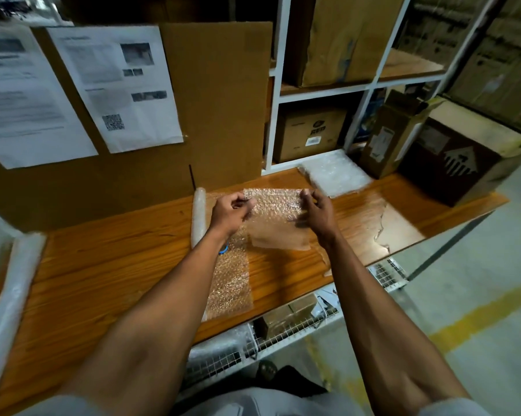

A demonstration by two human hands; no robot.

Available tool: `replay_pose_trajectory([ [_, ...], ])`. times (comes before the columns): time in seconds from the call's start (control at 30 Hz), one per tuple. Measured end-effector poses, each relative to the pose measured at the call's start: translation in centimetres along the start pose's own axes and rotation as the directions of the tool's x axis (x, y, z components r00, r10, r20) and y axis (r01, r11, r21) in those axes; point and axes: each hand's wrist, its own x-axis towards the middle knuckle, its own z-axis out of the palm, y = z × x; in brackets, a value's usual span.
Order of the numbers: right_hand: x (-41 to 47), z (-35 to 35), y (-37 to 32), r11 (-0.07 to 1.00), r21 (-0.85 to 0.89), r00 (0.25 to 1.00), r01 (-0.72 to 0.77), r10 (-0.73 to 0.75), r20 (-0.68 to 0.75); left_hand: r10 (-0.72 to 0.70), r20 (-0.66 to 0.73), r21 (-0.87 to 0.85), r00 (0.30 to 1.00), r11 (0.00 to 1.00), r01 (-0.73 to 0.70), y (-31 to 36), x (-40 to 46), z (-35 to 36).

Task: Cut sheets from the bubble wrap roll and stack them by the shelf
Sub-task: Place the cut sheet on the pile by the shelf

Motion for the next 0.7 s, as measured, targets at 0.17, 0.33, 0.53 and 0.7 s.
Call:
replay_pose_trajectory([
  [0.17,-1.2,-1.9,0.9,0.998,-0.015,0.994,-0.058,0.059,0.090,-0.012,-0.001,0.045,1.000,0.999,0.012,0.6,0.1,1.8],
  [0.33,-0.5,-3.7,1.3,0.998,-0.037,0.999,-0.041,0.041,-0.014,-0.002,0.009,0.119,1.000,0.993,0.001,1.0,0.9,4.3],
  [0.53,1.7,-6.3,1.0,0.996,-0.007,0.995,-0.088,0.088,0.035,-0.028,-0.034,0.145,0.999,0.989,0.032,0.5,3.8,8.1],
  [0.7,5.6,-9.7,3.0,0.981,-0.003,0.974,-0.193,0.192,0.123,-0.060,-0.042,0.169,0.997,0.983,0.066,0.6,7.4,12.1],
])
